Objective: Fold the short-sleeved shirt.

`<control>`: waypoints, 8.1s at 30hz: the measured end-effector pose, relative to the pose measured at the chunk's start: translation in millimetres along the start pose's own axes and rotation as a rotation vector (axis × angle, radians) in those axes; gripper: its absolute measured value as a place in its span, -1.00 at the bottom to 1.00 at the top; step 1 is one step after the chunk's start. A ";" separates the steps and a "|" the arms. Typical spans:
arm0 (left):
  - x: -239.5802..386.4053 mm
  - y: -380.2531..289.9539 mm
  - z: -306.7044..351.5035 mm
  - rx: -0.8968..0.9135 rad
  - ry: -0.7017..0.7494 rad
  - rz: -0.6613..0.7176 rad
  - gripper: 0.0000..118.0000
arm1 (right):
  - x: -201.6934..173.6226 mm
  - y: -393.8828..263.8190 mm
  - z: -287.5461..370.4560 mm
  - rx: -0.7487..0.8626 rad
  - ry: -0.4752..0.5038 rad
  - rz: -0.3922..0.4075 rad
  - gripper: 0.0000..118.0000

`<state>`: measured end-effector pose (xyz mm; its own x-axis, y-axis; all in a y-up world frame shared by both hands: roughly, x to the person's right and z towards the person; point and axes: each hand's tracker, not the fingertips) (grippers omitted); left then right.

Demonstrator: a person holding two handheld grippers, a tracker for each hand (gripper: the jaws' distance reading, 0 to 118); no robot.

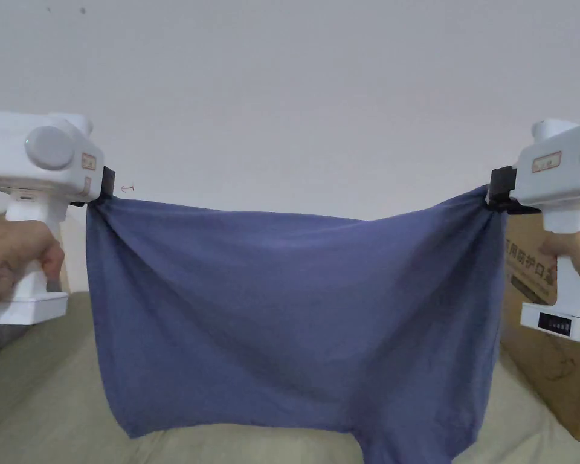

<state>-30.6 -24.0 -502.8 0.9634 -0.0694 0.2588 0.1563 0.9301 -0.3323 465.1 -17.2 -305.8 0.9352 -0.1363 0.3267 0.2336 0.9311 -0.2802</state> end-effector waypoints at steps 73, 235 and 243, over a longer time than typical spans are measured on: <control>-21.9 -433.6 112.9 -0.341 -0.249 -0.037 -0.97 | 77.3 -446.4 141.2 -0.438 0.155 0.107 -0.96; 32.8 -444.8 235.8 -0.042 -0.186 0.057 -1.00 | 69.8 -517.8 -14.2 -0.620 0.009 -0.070 -0.66; -9.2 -463.0 137.0 -0.312 -0.198 0.260 0.75 | 67.5 -499.5 15.3 -0.560 0.030 -0.160 -0.75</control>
<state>-141.7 -404.6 -227.1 0.9238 0.2507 0.2893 0.0023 0.7521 -0.6591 407.4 -486.3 -130.0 0.8822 -0.2776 0.3805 0.4696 0.5783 -0.6671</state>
